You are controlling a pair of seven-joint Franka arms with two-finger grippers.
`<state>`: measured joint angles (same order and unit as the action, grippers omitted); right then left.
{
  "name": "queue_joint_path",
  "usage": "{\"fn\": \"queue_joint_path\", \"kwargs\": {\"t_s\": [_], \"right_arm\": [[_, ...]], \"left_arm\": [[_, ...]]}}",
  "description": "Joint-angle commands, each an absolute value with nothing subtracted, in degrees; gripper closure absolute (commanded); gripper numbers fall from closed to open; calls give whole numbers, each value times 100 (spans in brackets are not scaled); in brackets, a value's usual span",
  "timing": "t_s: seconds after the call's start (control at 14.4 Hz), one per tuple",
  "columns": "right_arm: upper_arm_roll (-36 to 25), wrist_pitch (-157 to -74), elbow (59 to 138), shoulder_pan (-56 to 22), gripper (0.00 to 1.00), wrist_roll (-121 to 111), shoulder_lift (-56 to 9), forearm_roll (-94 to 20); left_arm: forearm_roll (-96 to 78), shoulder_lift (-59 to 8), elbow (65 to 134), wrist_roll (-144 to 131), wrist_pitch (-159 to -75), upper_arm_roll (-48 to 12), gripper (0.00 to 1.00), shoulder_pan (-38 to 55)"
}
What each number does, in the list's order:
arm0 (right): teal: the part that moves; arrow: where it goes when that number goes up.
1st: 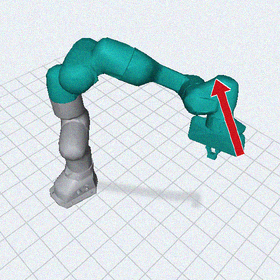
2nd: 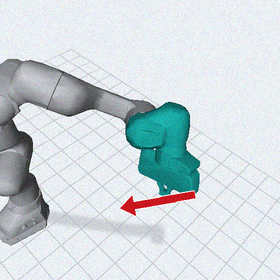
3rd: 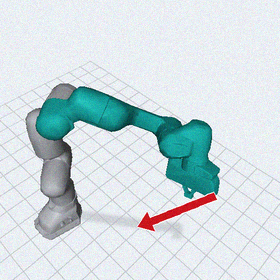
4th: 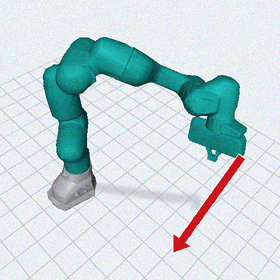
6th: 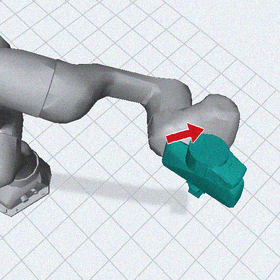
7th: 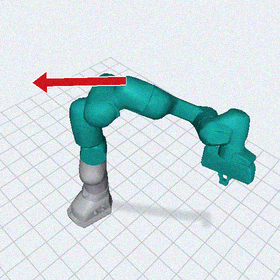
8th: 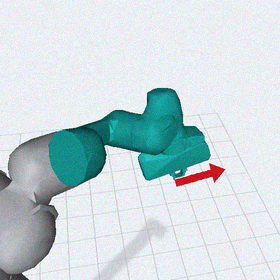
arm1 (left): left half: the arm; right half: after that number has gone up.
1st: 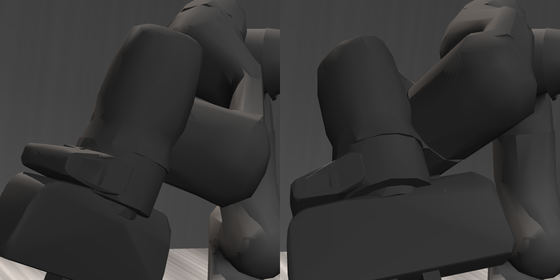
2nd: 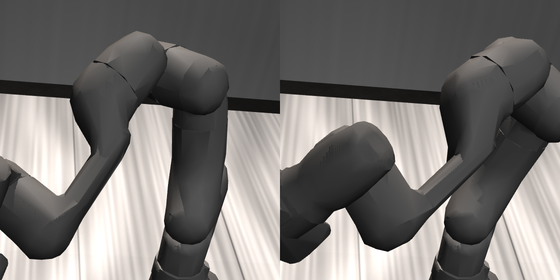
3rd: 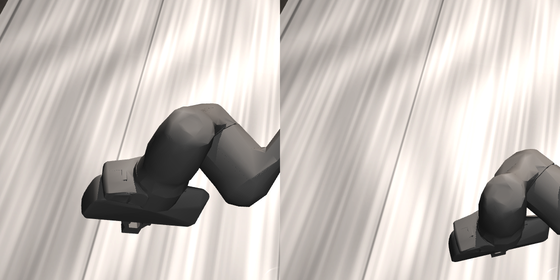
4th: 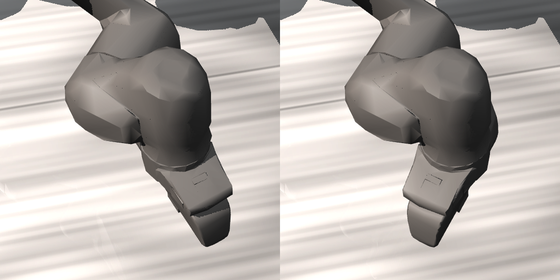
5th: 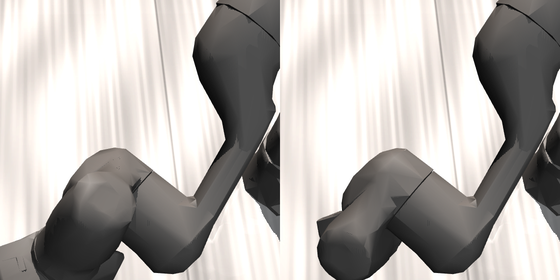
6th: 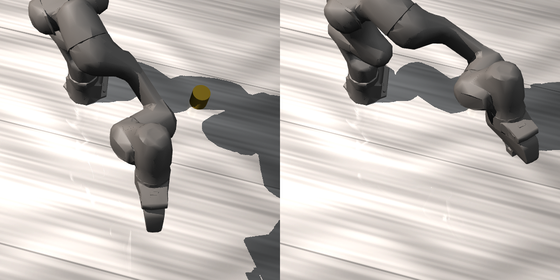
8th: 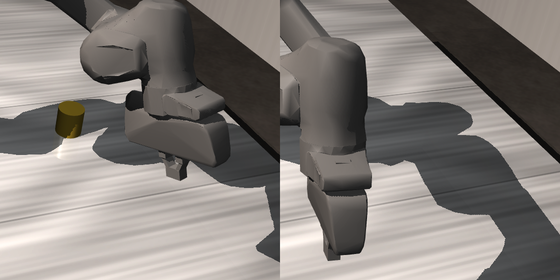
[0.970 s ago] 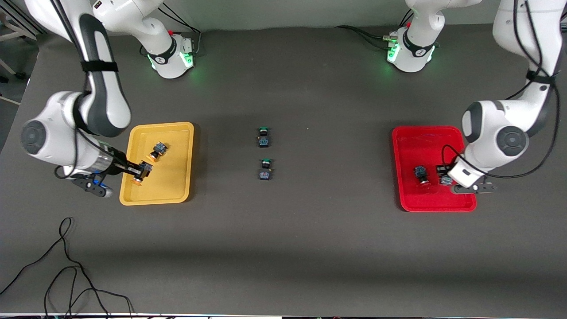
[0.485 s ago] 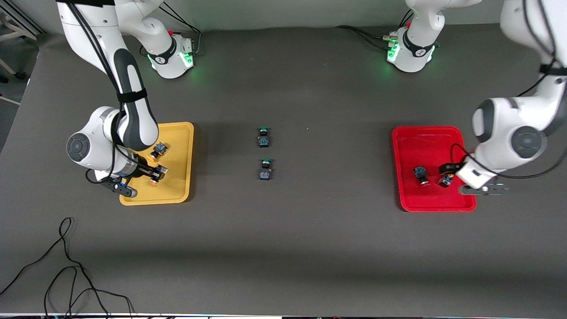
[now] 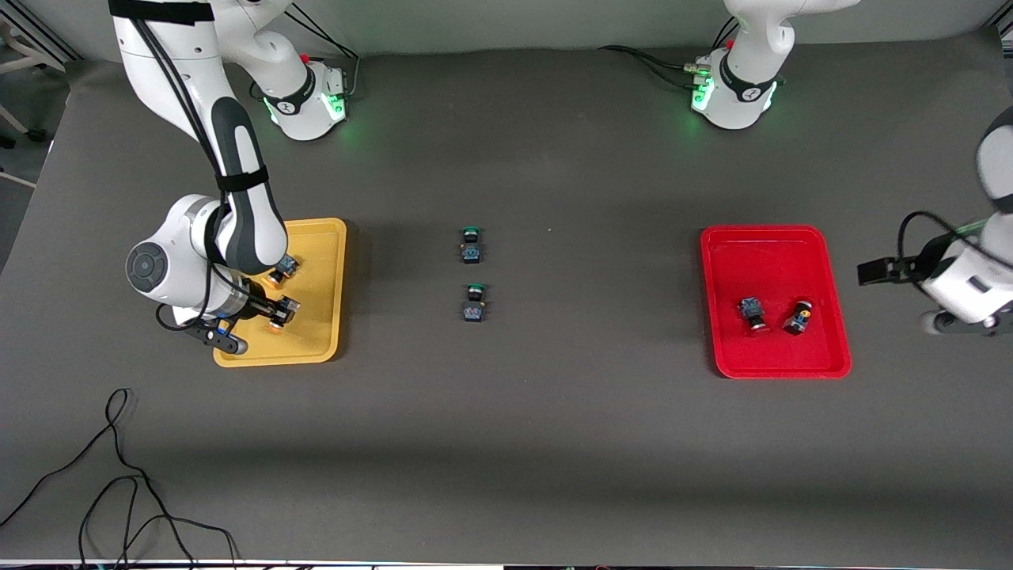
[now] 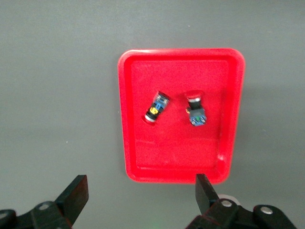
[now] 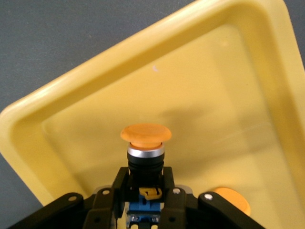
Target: Place red and yellow buttons in trays
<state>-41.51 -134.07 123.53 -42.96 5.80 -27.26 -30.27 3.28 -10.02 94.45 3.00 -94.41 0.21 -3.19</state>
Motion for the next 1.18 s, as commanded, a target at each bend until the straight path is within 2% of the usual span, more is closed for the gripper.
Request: {"fn": "queue_joint_path", "kwargs": {"t_s": [0.0,0.28,0.49,0.76,1.11], "right_arm": [[-4175,-13465,12252,-4324,0,378,-2874,-3356],[-4175,-13404,12217,-4324,0,360,-2830,-3445],[-4236,-13072,12050,-4342,0,422,-2366,-3340],[-4605,-11825,10955,-4316,0,404,-1890,-2673],[-5036,-9786,9240,-4333,0,378,-1732,-2233]], "left_arm": [[150,-538,9360,431,-8984,-26,0,-352],[80,-202,9282,396,-8824,-53,0,-299],[-114,-123,9264,334,-8815,-27,0,-159],[-114,-97,9255,-245,-8903,184,0,482],[-106,-26,9255,-220,-8851,193,0,519]]}}
